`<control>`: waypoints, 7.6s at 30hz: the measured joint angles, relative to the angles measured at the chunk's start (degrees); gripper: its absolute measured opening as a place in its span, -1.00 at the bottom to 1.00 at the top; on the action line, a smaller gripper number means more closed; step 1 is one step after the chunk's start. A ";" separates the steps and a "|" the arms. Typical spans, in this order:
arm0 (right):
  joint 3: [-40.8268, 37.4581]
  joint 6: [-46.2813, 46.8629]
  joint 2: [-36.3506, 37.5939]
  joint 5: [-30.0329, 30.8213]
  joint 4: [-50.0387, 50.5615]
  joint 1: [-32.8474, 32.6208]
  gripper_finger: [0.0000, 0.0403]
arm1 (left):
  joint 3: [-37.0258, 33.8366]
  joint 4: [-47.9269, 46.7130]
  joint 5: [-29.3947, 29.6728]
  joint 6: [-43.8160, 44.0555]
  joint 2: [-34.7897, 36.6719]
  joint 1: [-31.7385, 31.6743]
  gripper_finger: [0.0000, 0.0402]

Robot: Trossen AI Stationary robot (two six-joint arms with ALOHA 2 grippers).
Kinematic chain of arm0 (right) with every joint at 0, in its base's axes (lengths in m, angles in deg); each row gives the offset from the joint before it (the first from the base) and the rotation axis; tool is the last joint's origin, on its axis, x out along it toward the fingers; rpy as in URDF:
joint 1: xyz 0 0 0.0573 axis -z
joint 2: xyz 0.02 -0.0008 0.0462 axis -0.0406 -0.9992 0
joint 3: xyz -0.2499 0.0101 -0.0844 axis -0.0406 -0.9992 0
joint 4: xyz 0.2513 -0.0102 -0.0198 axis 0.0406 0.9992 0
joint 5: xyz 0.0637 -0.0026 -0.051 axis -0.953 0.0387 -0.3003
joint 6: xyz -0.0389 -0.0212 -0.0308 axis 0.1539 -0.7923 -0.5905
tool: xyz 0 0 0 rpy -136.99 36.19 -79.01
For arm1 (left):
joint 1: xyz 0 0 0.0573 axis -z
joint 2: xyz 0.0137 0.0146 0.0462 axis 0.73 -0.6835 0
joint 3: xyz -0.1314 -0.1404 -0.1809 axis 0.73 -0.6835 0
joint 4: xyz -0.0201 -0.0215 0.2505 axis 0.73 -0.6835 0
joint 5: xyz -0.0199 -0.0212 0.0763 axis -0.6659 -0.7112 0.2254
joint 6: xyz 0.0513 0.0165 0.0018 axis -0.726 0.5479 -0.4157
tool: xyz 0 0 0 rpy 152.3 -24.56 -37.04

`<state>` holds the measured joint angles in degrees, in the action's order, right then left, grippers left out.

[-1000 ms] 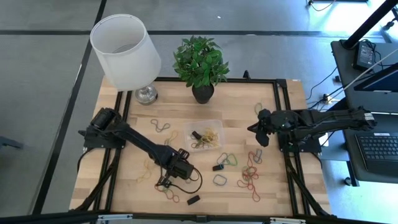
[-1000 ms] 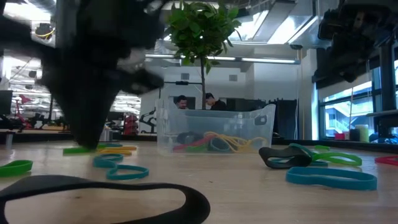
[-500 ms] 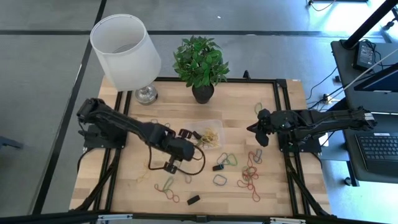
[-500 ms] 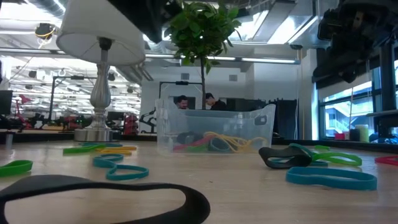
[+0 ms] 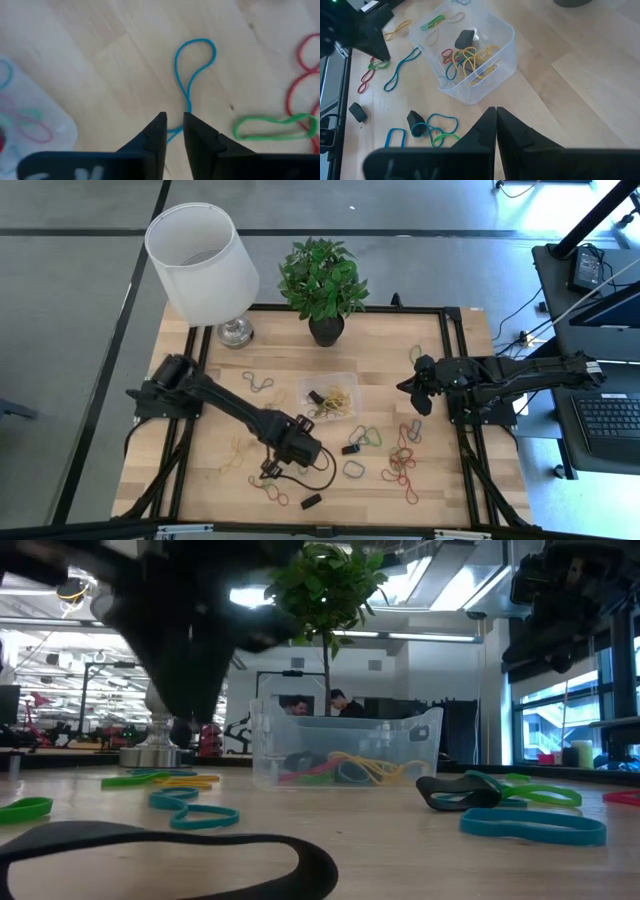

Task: Pick and place rubber bands into bin
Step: Put the blue rubber band into the transparent container, then put the green rubber band into the transparent container

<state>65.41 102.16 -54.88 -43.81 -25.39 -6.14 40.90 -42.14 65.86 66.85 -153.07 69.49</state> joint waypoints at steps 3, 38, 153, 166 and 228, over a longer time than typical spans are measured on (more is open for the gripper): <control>-0.02 -0.09 0.00 0.04 0.00 -0.02 -0.92 | 0.00 0.34 0.08 -0.75 -1.47 0.14 -0.60; -0.02 -2.29 -0.02 0.01 0.07 -0.02 -0.92 | 0.02 -1.50 3.19 12.89 3.28 1.39 -0.99; 2.50 -5.59 -12.05 8.31 -16.79 1.48 -0.98 | -24.81 3.98 0.59 10.91 35.91 -29.30 -0.99; 23.23 2.35 -37.05 11.72 2.98 15.87 -0.98 | -44.65 14.22 -2.65 7.90 54.10 -36.56 -0.99; 11.63 13.37 -29.16 7.10 11.41 23.13 -0.99 | -46.29 21.18 -2.59 10.10 54.93 -40.71 -0.98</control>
<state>77.04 115.53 -84.03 -36.71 -13.97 16.99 -5.39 -20.96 63.27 76.95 -98.14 28.78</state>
